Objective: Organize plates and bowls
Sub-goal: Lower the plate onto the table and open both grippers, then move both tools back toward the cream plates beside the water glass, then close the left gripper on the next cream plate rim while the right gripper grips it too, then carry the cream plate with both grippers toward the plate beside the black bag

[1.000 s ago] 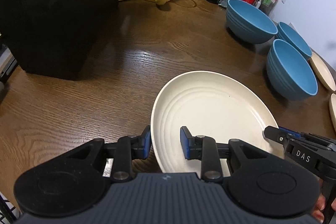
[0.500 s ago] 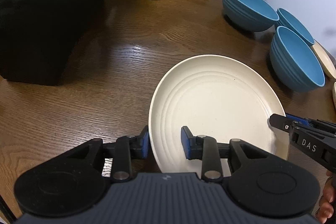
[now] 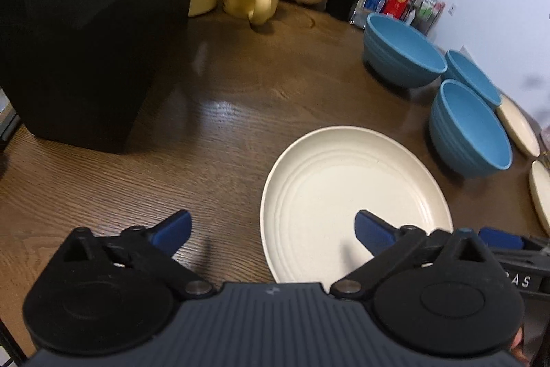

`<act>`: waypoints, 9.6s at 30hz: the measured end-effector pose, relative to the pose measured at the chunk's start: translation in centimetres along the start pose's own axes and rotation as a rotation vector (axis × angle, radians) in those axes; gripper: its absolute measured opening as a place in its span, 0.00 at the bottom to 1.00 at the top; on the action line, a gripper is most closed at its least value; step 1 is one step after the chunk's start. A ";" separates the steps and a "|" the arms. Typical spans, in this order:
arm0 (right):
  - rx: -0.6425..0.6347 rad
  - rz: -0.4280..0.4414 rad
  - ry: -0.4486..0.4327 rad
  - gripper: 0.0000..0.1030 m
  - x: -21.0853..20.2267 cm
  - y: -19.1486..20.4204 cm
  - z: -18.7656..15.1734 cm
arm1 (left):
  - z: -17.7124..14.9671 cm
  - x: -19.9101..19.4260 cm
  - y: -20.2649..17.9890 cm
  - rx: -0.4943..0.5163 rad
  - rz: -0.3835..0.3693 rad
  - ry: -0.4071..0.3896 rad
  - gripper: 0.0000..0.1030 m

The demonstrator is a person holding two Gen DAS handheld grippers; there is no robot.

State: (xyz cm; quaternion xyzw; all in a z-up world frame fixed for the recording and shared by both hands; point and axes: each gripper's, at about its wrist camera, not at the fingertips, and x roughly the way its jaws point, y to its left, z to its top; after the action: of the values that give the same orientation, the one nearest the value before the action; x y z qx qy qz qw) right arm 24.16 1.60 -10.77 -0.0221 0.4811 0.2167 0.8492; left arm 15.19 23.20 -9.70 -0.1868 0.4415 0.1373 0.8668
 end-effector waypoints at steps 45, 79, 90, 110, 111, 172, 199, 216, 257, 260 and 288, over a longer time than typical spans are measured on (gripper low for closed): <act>0.319 -0.217 -0.115 1.00 -9.4 -8.5 -6.3 | -1.0 -2.7 -8.9 0.282 -0.126 -0.014 1.00; 0.405 -0.257 -0.148 1.00 -13.0 -18.7 -5.1 | -0.6 -3.3 -19.7 0.340 -0.144 -0.008 1.00; 0.462 -0.265 -0.155 1.00 -13.8 -20.8 -5.7 | -0.9 -3.0 -22.6 0.389 -0.155 0.010 1.00; 0.552 -0.354 -0.163 1.00 -14.7 -25.3 -4.1 | 0.4 -2.6 -29.5 0.450 -0.202 0.032 1.00; 0.558 -0.360 -0.166 1.00 -14.8 -25.8 -4.0 | 0.4 -2.6 -29.9 0.453 -0.205 0.031 1.00; 0.738 -0.411 -0.046 0.84 -8.0 -48.2 1.3 | 1.9 15.6 -54.1 0.489 -0.079 0.221 0.97; 0.773 -0.374 -0.033 0.21 -4.8 -50.0 1.5 | 1.1 20.1 -55.9 0.491 -0.053 0.294 0.51; 0.673 -0.381 -0.088 0.15 -4.2 -48.6 1.6 | 0.8 19.7 -57.3 0.555 -0.061 0.238 0.37; 0.662 -0.347 -0.286 0.15 -11.6 -38.8 -4.4 | -2.2 8.5 -48.0 0.559 -0.133 0.101 0.38; 0.645 -0.352 -0.294 0.15 -12.6 -37.6 -4.8 | -2.6 7.5 -46.9 0.550 -0.144 0.100 0.38; 0.600 -0.356 -0.304 0.07 -15.9 -27.2 -8.6 | -3.7 1.5 -35.3 0.506 -0.214 0.081 0.27</act>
State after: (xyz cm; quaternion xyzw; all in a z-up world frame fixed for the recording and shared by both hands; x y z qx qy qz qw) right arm 20.79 -30.62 -6.89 0.1767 0.3801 -0.0838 0.9040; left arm 27.62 -9.88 -5.76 -0.0154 0.4738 -0.0771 0.8771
